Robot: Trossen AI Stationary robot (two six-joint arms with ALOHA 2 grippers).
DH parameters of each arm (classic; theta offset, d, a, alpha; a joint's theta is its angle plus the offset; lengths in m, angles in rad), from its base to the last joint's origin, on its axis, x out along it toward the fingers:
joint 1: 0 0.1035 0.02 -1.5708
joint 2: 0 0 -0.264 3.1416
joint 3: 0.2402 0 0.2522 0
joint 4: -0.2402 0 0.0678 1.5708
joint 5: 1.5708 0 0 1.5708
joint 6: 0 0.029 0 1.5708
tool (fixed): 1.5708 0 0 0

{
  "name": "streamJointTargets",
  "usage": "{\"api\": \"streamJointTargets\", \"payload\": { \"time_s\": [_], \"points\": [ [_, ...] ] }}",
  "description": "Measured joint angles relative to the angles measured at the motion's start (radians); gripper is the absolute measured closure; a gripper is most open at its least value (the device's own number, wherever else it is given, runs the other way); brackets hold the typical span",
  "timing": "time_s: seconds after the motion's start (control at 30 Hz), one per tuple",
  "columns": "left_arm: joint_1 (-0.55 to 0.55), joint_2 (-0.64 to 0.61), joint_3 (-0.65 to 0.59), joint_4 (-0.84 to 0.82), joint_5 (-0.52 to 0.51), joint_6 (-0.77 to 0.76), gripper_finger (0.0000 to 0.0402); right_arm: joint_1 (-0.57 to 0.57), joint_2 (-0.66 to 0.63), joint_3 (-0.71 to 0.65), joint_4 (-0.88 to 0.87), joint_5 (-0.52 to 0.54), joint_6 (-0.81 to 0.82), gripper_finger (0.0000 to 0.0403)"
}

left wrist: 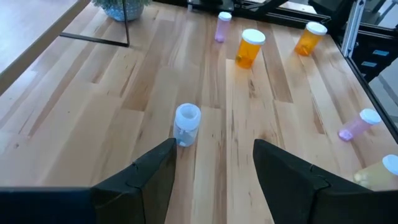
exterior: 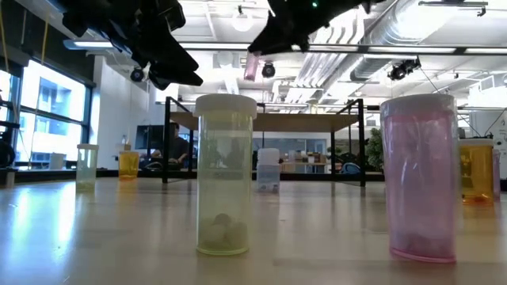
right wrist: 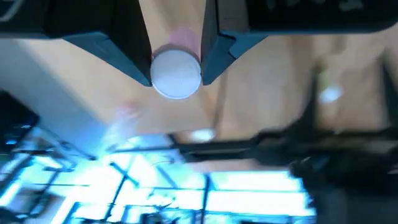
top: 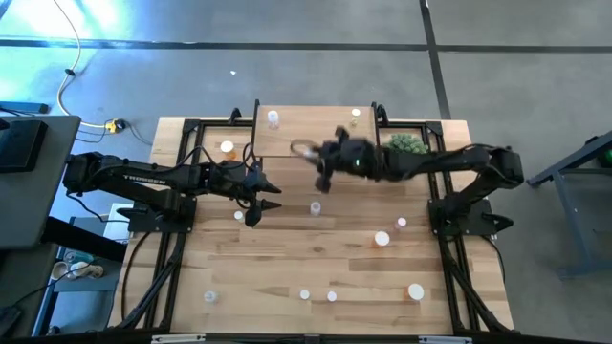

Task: Pick and place medicine bottles onto shelf by color
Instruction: Put the top left pink pill bottle on the shelf

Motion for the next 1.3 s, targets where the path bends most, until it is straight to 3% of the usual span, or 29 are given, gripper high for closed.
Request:
{"api": "streamJointTargets", "payload": {
  "time_s": [0.23, 0.6, 0.87, 1.3],
  "points": [
    [0.000, 0.000, 0.000, -0.006, 0.000, 0.000, 0.0200, -0.142, 0.001, 0.106, -0.068, 0.016, 0.004, 0.0299],
    [0.000, 0.000, 0.000, -0.006, 0.000, 0.000, 0.0200, -0.291, 0.002, 0.108, -0.171, 0.076, 0.195, 0.0299],
    [0.000, 0.000, 0.000, -0.006, 0.000, 0.000, 0.0200, -0.321, 0.026, 0.108, -0.260, 0.069, 0.242, 0.0299],
    [0.000, 0.000, 0.000, -0.005, 0.000, 0.000, 0.0200, -0.322, 0.106, 0.108, -0.246, 0.020, 0.245, 0.0299]
  ]
}}
